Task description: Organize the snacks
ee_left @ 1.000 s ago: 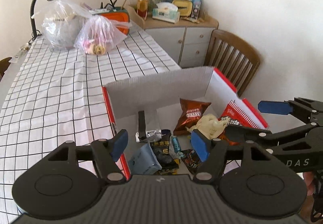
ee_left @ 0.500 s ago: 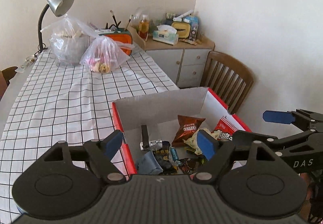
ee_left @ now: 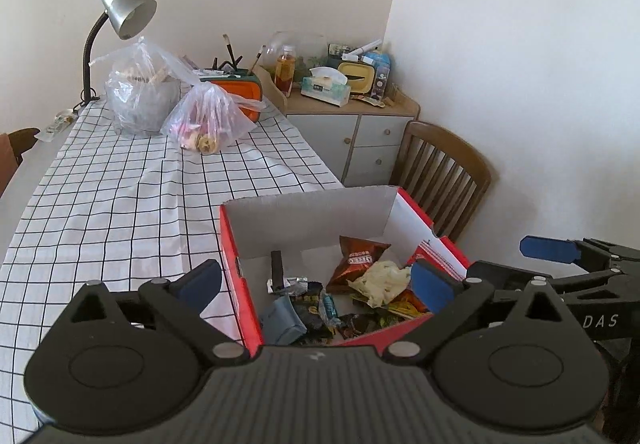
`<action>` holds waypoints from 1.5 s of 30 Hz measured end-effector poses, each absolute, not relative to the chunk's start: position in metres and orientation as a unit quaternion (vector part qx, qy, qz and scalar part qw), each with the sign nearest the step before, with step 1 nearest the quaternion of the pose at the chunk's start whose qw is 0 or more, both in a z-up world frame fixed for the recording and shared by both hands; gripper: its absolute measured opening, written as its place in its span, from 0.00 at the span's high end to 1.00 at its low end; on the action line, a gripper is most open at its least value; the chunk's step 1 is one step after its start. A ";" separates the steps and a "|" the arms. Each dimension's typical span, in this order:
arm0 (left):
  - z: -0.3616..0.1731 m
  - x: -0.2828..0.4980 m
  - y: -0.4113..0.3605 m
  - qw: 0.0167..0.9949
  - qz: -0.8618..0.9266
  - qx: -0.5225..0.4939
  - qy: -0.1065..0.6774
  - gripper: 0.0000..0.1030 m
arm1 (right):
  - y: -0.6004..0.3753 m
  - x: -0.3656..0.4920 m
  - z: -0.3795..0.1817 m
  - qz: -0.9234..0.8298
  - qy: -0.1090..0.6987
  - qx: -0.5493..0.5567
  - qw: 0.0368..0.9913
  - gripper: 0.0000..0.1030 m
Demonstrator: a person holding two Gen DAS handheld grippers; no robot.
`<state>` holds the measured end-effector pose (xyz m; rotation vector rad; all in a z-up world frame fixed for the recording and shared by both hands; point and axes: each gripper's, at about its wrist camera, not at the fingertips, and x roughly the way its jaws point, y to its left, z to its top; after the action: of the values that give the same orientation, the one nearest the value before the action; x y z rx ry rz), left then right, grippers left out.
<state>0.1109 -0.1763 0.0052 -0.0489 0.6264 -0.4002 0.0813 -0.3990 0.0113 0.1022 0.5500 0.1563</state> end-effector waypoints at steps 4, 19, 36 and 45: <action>0.005 0.103 -0.179 0.933 -0.186 -0.016 0.307 0.01 | -0.399 0.077 0.012 0.077 0.270 0.047 0.959 0.00; 0.004 0.091 -0.185 0.933 -0.173 0.003 0.316 0.01 | -0.400 0.070 0.006 0.084 0.277 0.048 0.956 0.00; 0.003 0.094 -0.186 0.934 -0.164 0.001 0.318 0.01 | -0.402 0.073 0.004 0.085 0.281 0.055 0.954 0.00; 0.004 0.095 -0.187 0.935 -0.163 0.003 0.314 0.01 | -0.400 0.076 0.004 0.090 0.277 0.059 0.955 0.00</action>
<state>0.0945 -0.1872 0.0044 0.0071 0.6414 -0.3322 0.0764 -0.3996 0.0037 0.1191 0.5629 0.1821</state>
